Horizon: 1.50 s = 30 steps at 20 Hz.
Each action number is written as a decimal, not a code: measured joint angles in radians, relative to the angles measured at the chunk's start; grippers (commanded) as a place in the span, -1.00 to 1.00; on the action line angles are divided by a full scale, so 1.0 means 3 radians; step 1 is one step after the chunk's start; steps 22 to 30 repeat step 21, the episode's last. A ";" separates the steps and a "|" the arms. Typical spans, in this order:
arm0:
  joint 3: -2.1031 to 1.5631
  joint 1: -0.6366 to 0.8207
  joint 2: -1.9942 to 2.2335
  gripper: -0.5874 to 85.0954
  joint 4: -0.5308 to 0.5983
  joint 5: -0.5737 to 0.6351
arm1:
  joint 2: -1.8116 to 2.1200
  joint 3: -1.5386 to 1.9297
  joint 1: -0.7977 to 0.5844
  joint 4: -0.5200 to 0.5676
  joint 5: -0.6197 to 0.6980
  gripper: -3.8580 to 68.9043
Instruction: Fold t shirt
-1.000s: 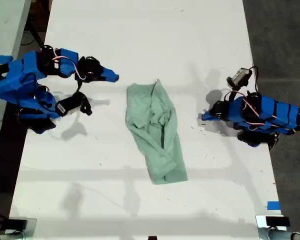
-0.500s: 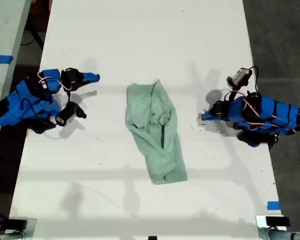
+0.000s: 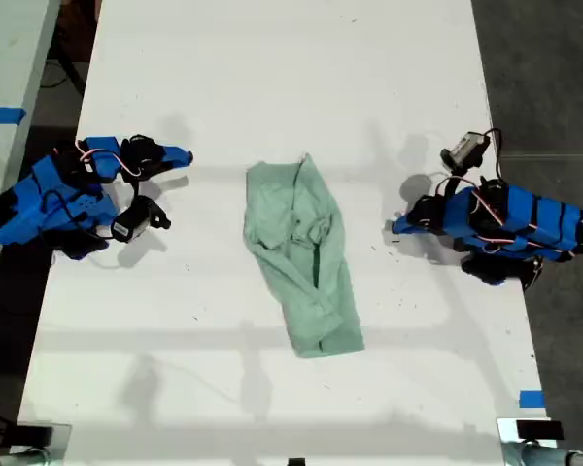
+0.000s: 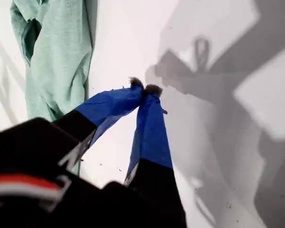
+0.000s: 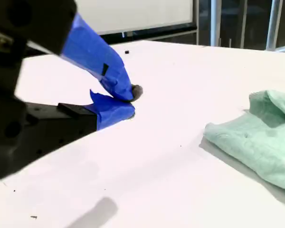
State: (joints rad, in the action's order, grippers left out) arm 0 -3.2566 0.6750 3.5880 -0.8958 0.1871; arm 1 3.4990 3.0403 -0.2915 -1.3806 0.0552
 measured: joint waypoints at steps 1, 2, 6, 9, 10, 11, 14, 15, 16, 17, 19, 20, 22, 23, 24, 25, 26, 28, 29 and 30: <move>0.0000 0.0010 0.0000 -0.96 -0.0010 -0.0020 | 0.0000 0.0000 0.0000 0.0000 0.0000 -0.85; 0.0000 0.0026 0.0000 -0.96 -0.0036 -0.0061 | 0.0000 0.0000 0.0000 0.0000 0.0000 -0.85; 0.0000 0.0026 0.0000 -0.94 -0.0056 -0.0118 | 0.0000 0.0000 0.0000 0.0000 0.0000 -0.85; 0.0000 0.0026 0.0000 -0.94 -0.0056 -0.0092 | 0.0000 0.0000 0.0000 0.0000 0.0000 -0.85; 0.0000 0.0020 0.0000 -0.95 -0.0056 -0.0072 | 0.0000 0.0000 0.0000 0.0000 0.0000 -0.85; 0.0000 0.0000 0.0000 -0.95 -0.0056 -0.0056 | 0.0000 0.0000 0.0000 0.0000 0.0000 -0.85; 0.0000 -0.0061 0.0000 -0.96 -0.0056 -0.0051 | 0.0000 0.0000 0.0000 0.0000 0.0000 -0.85; 0.0000 -0.0072 0.0000 -0.96 -0.0056 -0.0051 | 0.0000 0.0000 0.0000 0.0000 0.0000 -0.85; 0.0000 -0.0072 0.0000 -0.96 -0.0056 -0.0051 | 0.0000 0.0000 0.0000 0.0000 0.0000 -0.85; 0.0000 -0.0072 0.0000 -0.96 -0.0051 -0.0046 | 0.0000 0.0000 0.0000 0.0000 0.0000 -0.85; 0.0000 -0.0072 0.0000 -0.96 -0.0026 -0.0020 | 0.0000 0.0000 0.0000 0.0000 0.0000 -0.85; 0.0000 -0.0072 0.0000 -0.96 -0.0026 -0.0020 | 0.0000 0.0000 0.0000 0.0000 0.0000 -0.85; 0.0000 -0.0072 0.0000 -0.96 -0.0026 -0.0020 | 0.0000 0.0000 0.0000 0.0000 0.0000 -0.85; 0.0000 -0.0072 0.0000 -0.96 -0.0026 -0.0020 | 0.0000 0.0000 0.0000 0.0000 0.0000 -0.85; 0.0000 -0.0072 0.0000 -0.96 -0.0026 -0.0020 | 0.0000 0.0000 0.0000 0.0000 0.0000 -0.85; 0.0000 -0.0072 0.0000 -0.96 -0.0026 -0.0020 | 0.0000 0.0000 0.0000 0.0000 0.0000 -0.85; 0.0000 -0.0072 0.0000 -0.96 -0.0026 -0.0020 | 0.0000 0.0000 0.0000 0.0000 0.0000 -0.85; 0.0000 -0.0072 0.0000 -0.96 -0.0026 -0.0020 | 0.0000 0.0000 0.0000 0.0000 0.0000 -0.85; 0.0000 -0.0072 0.0000 -0.96 -0.0026 -0.0020 | 0.0000 0.0000 0.0000 0.0000 0.0000 -0.85; 0.0000 -0.0072 0.0000 -0.96 -0.0026 -0.0020 | 0.0000 0.0000 0.0000 0.0000 0.0000 -0.85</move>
